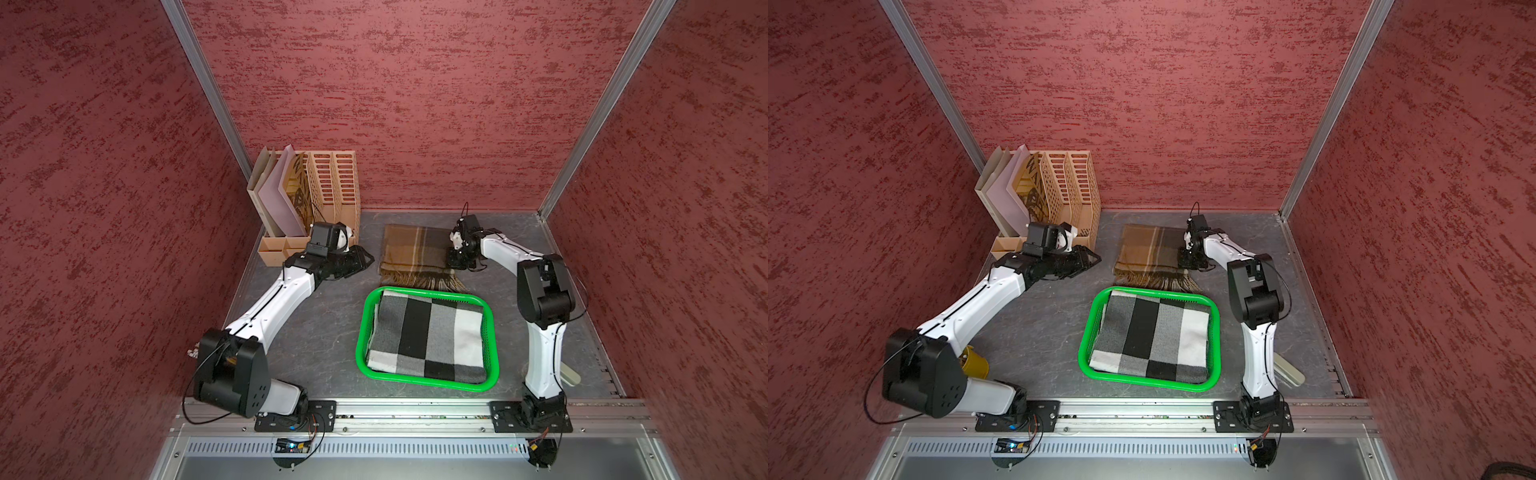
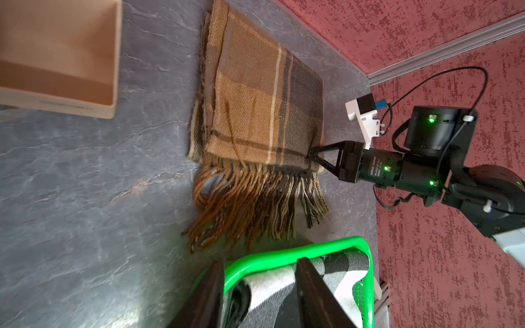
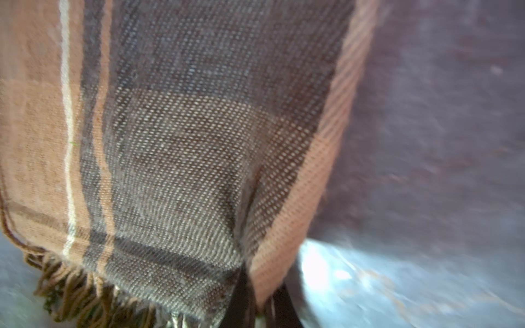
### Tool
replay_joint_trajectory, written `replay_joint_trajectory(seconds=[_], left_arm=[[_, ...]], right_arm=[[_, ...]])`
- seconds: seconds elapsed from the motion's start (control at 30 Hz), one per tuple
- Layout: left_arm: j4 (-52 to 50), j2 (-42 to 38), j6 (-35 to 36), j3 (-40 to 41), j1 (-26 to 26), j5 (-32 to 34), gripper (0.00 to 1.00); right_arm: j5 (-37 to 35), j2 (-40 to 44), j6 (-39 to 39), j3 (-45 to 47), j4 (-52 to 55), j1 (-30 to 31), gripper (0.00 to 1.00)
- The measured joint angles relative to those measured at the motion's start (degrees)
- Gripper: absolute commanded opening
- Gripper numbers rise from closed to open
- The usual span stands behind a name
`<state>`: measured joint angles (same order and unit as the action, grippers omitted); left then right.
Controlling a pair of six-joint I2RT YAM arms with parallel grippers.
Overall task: Put the folded scarf in the basket
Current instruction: Pick up the scarf at the center of the board.
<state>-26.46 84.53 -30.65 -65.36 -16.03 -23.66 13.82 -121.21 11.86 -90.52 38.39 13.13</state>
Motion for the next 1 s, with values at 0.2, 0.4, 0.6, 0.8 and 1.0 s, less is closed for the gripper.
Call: replay_joint_trajectory(seconds=[0.2, 0.4, 0.6, 0.8, 1.0], left_arm=[[1.7, 12.2, 1.8, -8.6, -3.8, 3.4, 0.57], [3.3, 24.2, 3.4, -18.0, -5.5, 4.9, 0.62], [3.2, 37.0, 3.6, -28.1, -5.4, 4.1, 0.61], [2.4, 45.7, 3.7, -33.3, -5.4, 3.1, 0.6], [2.4, 48.0, 3.5, -36.0, -5.5, 1.3, 0.55]], right_arm=[[0.4, 1.9, -3.8, 2.5, 1.1, -2.6, 0.0], [0.4, 2.2, -5.6, 3.2, 1.3, -4.2, 0.0], [1.4, 2.3, -5.7, 3.5, 1.2, -5.1, 0.12], [1.9, 4.2, -3.7, 4.9, 0.6, -5.2, 0.59], [3.6, 5.5, -1.3, 2.6, 0.3, -6.5, 0.67]])
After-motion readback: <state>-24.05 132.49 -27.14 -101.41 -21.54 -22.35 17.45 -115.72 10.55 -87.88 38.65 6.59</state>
